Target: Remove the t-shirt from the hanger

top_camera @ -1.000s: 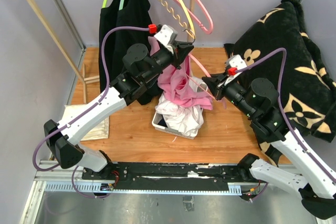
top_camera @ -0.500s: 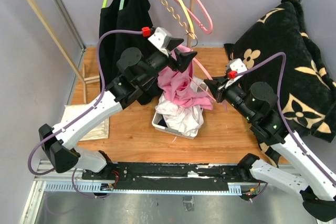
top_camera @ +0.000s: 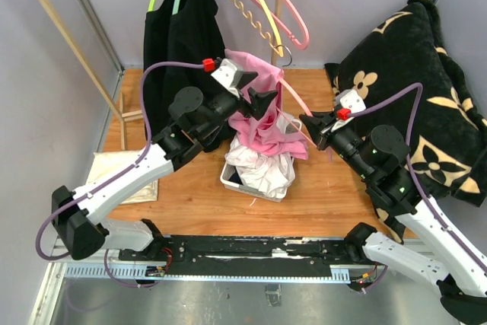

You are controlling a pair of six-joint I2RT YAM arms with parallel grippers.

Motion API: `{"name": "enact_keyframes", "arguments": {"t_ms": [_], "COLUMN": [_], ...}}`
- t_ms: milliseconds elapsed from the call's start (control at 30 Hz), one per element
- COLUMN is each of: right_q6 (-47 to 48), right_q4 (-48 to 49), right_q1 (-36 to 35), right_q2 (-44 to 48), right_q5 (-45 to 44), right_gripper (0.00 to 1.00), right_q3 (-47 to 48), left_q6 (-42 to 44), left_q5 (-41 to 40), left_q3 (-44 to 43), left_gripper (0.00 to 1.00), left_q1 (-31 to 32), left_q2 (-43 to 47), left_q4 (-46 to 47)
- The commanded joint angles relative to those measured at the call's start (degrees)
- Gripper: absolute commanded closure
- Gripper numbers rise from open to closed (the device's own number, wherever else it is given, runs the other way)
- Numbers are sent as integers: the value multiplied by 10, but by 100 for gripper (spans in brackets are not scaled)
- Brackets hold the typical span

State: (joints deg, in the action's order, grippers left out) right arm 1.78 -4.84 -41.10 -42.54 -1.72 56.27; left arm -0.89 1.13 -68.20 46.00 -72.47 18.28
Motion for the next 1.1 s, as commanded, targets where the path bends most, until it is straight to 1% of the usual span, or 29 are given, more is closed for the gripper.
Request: {"name": "enact_keyframes", "arguments": {"t_ms": [0,167,233,267,333,400,467,500,533,667,800,900,1067], "right_q6": [9,8,9,9,8,7,7,7,8,16,26,32,41], "right_q4": [61,57,54,51,47,44,39,36,31,10,-9,-26,-55], "right_q1": [-6,-6,-5,-6,-5,-6,-6,-5,-6,-6,-5,-6,-6], "right_q2": [16,27,31,31,34,38,42,44,47,65,97,124,174], "right_q5": [10,16,18,19,21,24,25,25,25,23,21,21,28], "right_gripper": [99,99,99,99,99,99,99,99,99,99,99,99,99], "right_q3": [3,2,3,4,6,6,6,7,8,7,-2,-7,-3], "left_q6": [9,27,34,36,39,43,44,43,42,44,66,72,72], "left_q5": [-12,-49,-59,-62,-65,-69,-76,-83,-92,-150,-205,-211,-205], "left_q3": [8,-1,-4,-7,-15,-29,-44,-50,-56,-84,-131,-178,-222], "left_gripper": [24,24,28,32,46,65,88,97,99,100,99,100,99], "left_q1": [3,3,3,3,3,3,3,3,3,3,-1,-16,-47], "left_q2": [-21,-42,-45,-48,-56,-65,-73,-75,-76,-78,-89,-105,-142], "left_q4": [40,45,47,48,47,44,40,39,40,42,27,1,-31]}}
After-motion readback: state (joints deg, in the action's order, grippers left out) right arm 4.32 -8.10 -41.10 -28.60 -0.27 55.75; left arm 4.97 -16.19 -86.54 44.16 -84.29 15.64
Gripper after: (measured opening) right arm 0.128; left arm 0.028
